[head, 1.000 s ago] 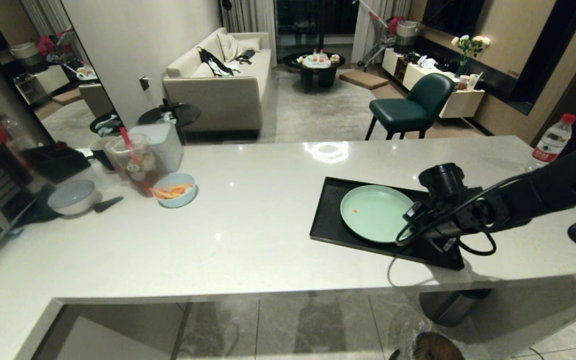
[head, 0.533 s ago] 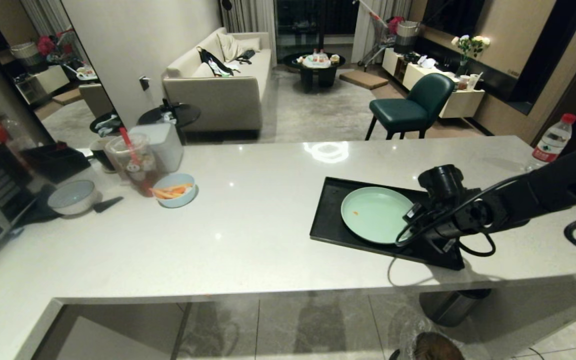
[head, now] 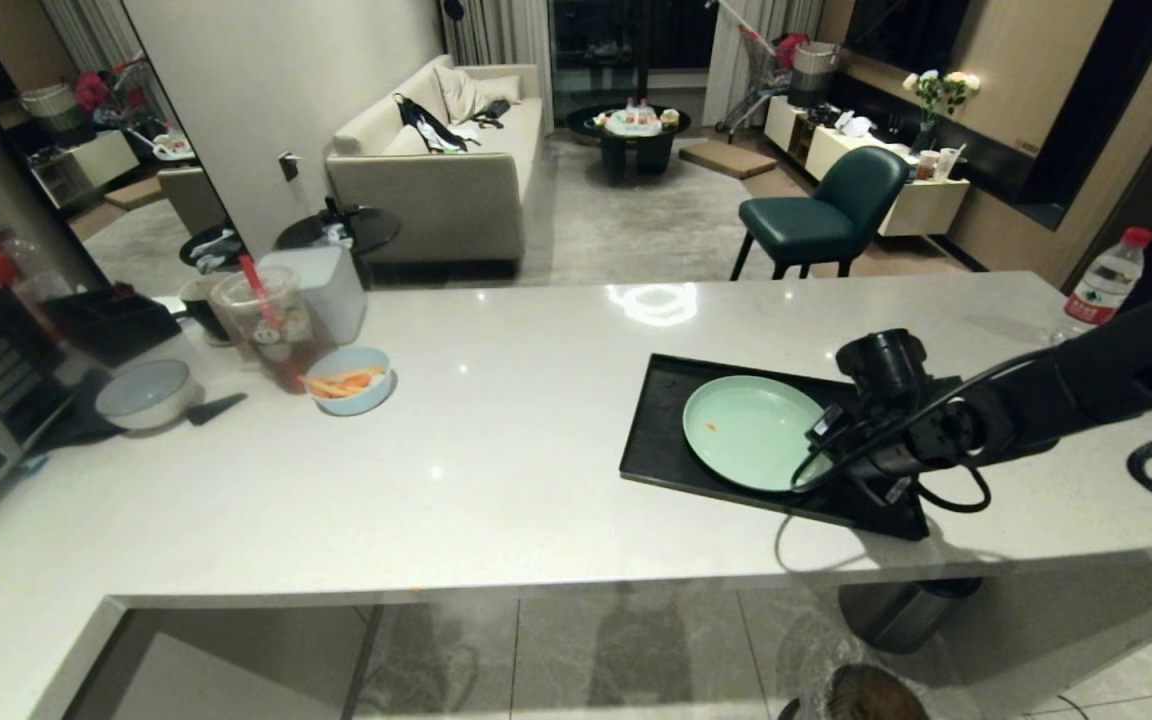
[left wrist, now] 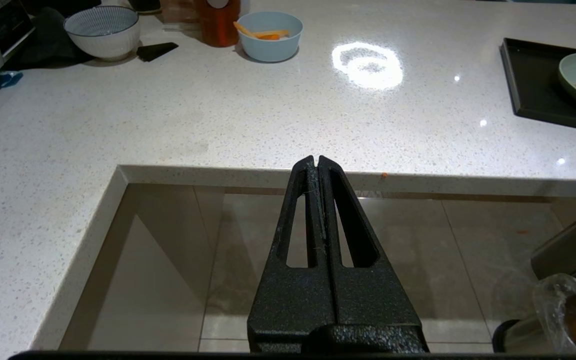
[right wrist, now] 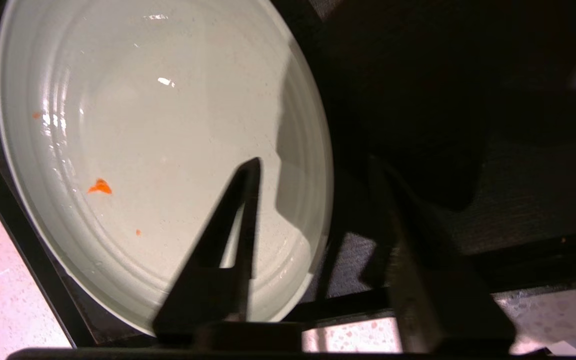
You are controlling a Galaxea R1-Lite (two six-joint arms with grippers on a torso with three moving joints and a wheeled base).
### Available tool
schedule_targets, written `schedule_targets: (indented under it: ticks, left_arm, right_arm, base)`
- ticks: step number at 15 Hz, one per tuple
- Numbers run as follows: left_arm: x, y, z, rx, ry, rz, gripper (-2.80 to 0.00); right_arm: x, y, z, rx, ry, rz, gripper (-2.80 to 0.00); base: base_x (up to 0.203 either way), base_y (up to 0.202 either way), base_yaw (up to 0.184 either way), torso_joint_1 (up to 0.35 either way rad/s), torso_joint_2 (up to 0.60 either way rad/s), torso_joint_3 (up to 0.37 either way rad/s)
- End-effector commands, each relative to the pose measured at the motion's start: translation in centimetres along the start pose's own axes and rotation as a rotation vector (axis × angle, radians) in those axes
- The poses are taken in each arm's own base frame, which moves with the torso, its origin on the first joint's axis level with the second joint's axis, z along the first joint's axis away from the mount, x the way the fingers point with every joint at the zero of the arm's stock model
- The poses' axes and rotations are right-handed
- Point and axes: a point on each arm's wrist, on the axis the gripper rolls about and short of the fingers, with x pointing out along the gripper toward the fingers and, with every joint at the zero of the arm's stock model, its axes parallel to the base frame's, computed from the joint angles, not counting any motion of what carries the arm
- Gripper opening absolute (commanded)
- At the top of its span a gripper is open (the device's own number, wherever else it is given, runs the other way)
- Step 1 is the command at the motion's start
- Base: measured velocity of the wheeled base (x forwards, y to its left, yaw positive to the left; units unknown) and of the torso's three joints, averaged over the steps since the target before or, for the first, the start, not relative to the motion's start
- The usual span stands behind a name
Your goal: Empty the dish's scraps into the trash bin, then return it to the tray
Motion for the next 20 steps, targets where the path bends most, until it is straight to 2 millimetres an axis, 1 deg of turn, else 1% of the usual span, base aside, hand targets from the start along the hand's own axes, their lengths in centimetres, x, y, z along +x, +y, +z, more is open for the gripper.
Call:
schedule_targets:
  ticks: [1,5,8,10,14,18,20]
  left_arm:
    - [0.0,0.0,0.0,-0.001,0.001,0.0,-2.8]
    - [0.0,0.0,0.0,-0.001,0.001,0.0,-2.8]
    - [0.0,0.0,0.0,-0.001,0.001,0.001,-2.8]
    - [0.0,0.0,0.0,-0.001,0.001,0.001,-2.8]
    - [0.0,0.0,0.0,-0.001,0.001,0.001,-2.8]
    - [0.0,0.0,0.0,-0.001,0.001,0.001,-2.8]
    - [0.0,0.0,0.0,-0.001,0.001,0.001,-2.8]
  right_arm:
    - [-0.2,0.0,0.1,0.005,-0.01,-0.004,0.0]
    - [-0.9,0.1,0.3,-0.003,-0.019,0.0,0.0]
    - [-2.1,0.4,0.7,-0.006,-0.029,0.015,0.0]
    - [-2.8,0.2,0.7,-0.009,-0.033,0.008,0.0]
    - [-4.9,-0.8,0.5,-0.092,-0.051,-0.008,0.0]
    - [-7.8,-0.7,1.0,-0.119,-0.091,0.029,0.0]
    - [-9.0,-1.5,0.7,-0.194,-0.099,0.024,0.0]
  base:
    - [0.0,0.0,0.0,0.0,0.0,0.0]
    - [0.0,0.0,0.0,0.0,0.0,0.0]
    - [0.0,0.0,0.0,0.0,0.0,0.0]
    - [0.0,0.0,0.0,0.0,0.0,0.0]
    - [0.0,0.0,0.0,0.0,0.0,0.0]
    - [0.0,0.0,0.0,0.0,0.0,0.0]
    - [0.0,0.0,0.0,0.0,0.0,0.0]
